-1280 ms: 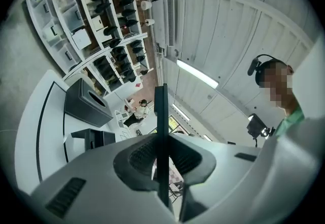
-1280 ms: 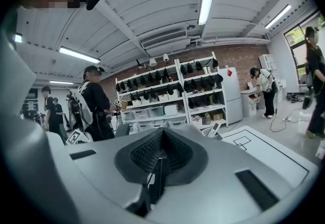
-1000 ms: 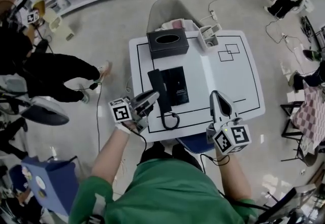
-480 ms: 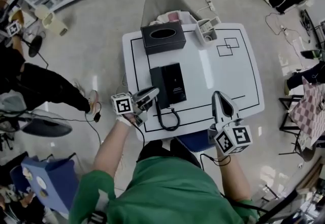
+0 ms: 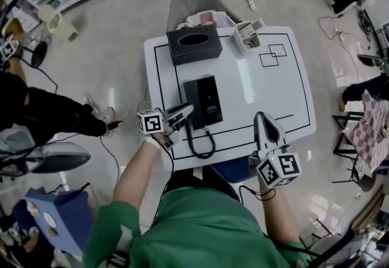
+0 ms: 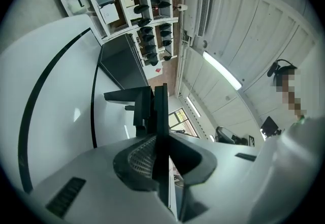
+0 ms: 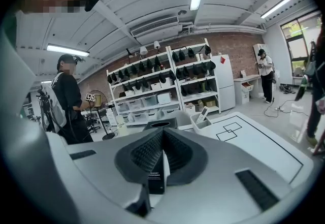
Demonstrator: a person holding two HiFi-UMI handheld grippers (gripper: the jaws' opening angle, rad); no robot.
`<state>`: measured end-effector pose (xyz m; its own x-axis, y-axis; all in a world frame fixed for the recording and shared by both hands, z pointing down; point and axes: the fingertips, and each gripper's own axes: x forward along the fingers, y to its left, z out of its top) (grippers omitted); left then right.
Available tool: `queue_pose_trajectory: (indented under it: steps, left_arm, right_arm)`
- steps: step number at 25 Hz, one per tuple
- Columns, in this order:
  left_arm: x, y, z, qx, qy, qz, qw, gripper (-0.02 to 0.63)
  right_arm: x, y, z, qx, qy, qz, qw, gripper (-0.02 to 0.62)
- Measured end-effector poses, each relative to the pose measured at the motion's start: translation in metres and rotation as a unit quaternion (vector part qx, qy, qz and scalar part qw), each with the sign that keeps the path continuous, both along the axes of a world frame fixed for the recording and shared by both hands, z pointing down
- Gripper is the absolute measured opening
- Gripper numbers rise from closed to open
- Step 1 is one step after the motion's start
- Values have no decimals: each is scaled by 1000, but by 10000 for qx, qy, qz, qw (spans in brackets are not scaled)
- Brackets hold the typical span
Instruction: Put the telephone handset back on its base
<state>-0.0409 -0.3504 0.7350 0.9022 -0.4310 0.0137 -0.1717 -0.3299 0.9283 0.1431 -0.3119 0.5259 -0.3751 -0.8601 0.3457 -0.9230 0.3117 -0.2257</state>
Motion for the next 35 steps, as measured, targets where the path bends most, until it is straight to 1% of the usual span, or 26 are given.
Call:
queue_pose_trajectory:
  steps: [5,9,12,14,17,20,23,26,28,32,35]
  left_arm:
    - [2,0,9,-101,-47,10,9999,80]
    - [3,3,13,-259,-11,-99,9996,80]
    - [2,0,10,-159,-40,-160,9997,80]
    - [3,-4,12,-227,-83,-202,9995,80]
    - [4,-5,13,-350,-336,-191,9986,81]
    - [2,-4,15,-597,-565,-230,9964,95]
    - [0,-3,19,-667,-915,-270,9932,129]
    - [-3,-5,20,-557,-1319,-296,9893,152]
    - [-6,-3,18,-498,-1507,-338,9867,155]
    - [-18,6,5,-389,-1581,-543,9852,155]
    - [-31,5,-17,-110,-1716,-780,9820,155]
  right_arm:
    - [-3,0,2,3,-23,-32,10000,21]
    - [-4,3,3,-53,-14,-23,10000,21]
    - [-7,3,0,-23,-11,-51,10000,21]
    - [-7,1,-1,6,-16,-51,10000,21]
    - [-6,2,-2,31,-46,-60,10000,21]
    - [-7,4,-6,81,-76,-77,9999,21]
    - [-8,6,-8,117,-97,-92,9998,21]
    - [-10,9,-11,160,-100,-97,9998,21]
    - [-10,12,-14,187,-106,-104,9997,21]
    - [-7,19,-22,268,-113,-107,9995,21]
    - [-3,19,-30,394,-109,-86,9991,21]
